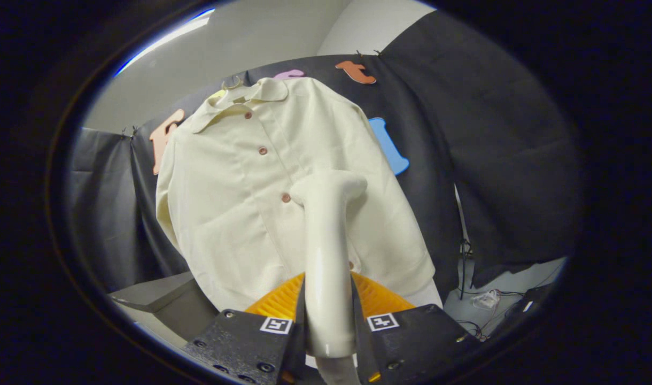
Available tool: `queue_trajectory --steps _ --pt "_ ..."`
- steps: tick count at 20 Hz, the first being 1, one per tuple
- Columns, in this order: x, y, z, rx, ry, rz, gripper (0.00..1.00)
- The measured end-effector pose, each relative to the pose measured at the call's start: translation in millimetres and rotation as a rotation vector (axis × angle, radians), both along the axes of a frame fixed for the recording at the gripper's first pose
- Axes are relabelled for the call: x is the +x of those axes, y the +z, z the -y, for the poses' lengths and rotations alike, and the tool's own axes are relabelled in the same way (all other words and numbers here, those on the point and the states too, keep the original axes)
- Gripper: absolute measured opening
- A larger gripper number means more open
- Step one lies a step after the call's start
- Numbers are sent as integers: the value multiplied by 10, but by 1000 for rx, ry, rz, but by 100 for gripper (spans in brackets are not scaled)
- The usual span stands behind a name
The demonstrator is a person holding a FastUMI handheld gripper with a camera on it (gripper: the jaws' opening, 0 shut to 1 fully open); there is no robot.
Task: Iron the clothes twice with a garment steamer, once on the left side and once on the right side.
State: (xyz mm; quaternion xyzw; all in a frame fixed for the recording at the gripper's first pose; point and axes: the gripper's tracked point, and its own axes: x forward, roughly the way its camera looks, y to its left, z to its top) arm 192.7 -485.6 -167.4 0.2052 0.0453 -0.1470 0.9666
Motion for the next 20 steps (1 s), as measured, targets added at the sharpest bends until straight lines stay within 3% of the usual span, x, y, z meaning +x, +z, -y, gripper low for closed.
queue_trajectory --steps 20 --pt "-458 -670 -147 70 -1 -87 36"
